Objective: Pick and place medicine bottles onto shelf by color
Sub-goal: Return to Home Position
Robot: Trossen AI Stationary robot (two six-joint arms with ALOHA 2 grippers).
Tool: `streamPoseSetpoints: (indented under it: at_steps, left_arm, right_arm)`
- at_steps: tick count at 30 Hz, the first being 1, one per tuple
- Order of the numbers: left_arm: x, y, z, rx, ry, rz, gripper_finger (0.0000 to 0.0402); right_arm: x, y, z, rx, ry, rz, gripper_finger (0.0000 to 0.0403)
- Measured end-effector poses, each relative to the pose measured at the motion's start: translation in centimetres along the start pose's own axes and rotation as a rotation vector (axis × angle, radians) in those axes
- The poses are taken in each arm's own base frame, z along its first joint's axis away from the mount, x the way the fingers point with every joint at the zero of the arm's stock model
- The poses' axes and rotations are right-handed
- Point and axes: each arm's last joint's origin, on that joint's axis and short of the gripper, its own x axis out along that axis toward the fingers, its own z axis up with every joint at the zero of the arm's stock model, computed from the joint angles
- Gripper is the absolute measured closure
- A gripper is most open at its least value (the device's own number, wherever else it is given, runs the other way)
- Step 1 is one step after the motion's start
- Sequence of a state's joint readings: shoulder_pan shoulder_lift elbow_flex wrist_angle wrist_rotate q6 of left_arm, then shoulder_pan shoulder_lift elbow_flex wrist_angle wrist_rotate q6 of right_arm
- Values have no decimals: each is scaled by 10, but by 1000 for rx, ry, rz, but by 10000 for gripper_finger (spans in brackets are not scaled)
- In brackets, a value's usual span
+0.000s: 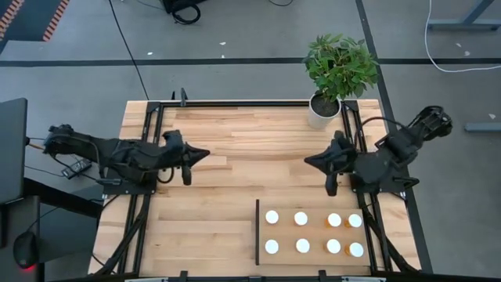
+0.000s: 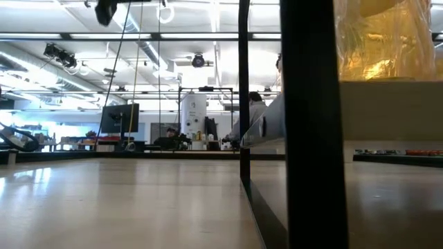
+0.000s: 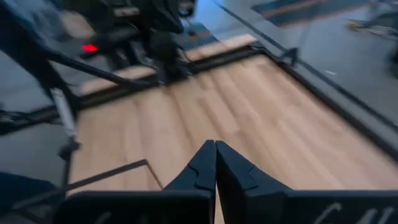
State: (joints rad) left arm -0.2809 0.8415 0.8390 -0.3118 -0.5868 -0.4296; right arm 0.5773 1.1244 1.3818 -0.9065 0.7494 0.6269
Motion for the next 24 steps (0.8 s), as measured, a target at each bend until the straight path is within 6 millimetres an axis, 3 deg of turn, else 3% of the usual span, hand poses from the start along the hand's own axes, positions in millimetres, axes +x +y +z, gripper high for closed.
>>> streamPoseSetpoints:
  at_steps: [7, 12, 16, 24]
  left_arm:
    - [0, 34, -59, -110, -252, -260, 398]
    - [-2, 61, -99, -152, -398, -345, 399]
    - [-1, 78, -129, -174, -411, -348, 400]
    - [2, 81, -137, -112, -331, -325, 401]
  right_arm:
    - [33, -58, -86, 127, -148, 191, 395]
    - [57, -96, -133, 214, -232, 282, 396]
    - [74, -117, -163, 231, -234, 328, 396]
    - [88, -140, -194, 206, -317, 214, 397]
